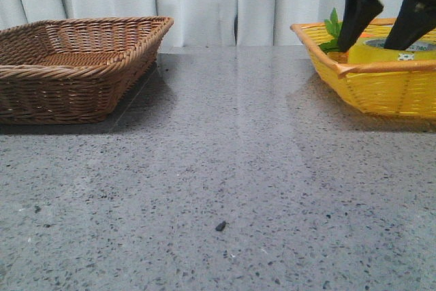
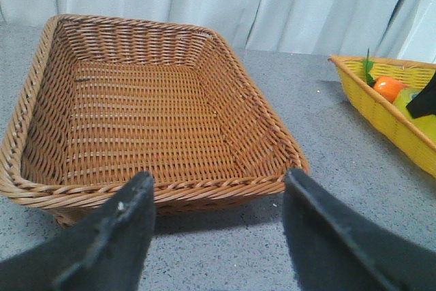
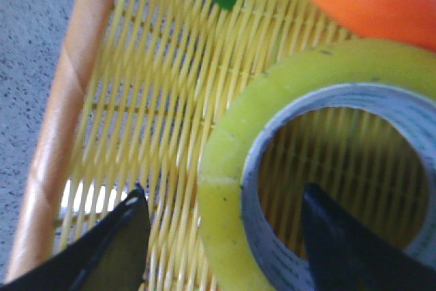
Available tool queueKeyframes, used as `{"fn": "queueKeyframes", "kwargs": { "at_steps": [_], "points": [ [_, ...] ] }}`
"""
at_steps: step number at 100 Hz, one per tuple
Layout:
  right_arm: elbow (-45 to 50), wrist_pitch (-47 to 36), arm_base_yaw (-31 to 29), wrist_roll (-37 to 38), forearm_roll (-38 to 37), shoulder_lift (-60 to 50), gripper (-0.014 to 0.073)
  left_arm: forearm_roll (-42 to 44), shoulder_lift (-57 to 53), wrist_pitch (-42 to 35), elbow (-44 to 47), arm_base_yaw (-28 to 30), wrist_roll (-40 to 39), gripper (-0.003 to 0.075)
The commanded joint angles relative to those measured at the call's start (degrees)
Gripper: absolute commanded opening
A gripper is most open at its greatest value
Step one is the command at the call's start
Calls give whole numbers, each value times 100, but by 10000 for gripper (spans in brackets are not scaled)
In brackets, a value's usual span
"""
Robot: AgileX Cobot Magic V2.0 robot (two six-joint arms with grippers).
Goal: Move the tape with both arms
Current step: 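Reach the right gripper into the yellow basket and grasp the yellow tape roll, then carry the tape roll out and set it on the table between baskets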
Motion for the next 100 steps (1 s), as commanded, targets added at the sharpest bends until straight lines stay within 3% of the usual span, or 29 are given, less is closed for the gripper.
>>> {"fn": "queueKeyframes", "kwargs": {
  "at_steps": [1, 7, 15, 27, 40, 59, 77, 100],
  "points": [
    [-203, -259, 17, -86, -155, -119, 343, -130, 81, -403, -199, -47, -2, 385],
    [-203, -259, 17, -86, -226, -68, 217, -130, 81, -403, -199, -47, -2, 385],
    [-213, -260, 17, -86, -314, -81, -79, -130, 81, -403, -199, -47, -2, 385],
    [-483, -391, 17, -75, -329, -305, -56, -130, 81, -444, -199, -47, -2, 385],
    [-1415, -426, 177, -75, -5, -611, -56, -130, 81, -451, -199, -47, -2, 385],
    [-2908, -401, 1114, -84, 326, -626, -56, -130, 81, -409, -199, -47, -2, 385],
    [-3025, -88, 1873, -84, 262, -151, -56, -130, 81, -409, -199, -47, -2, 385],
    [-3025, 916, 1946, 39, 175, 887, -55, -130, 81, -260, -199, -47, -2, 385]
  ]
}}
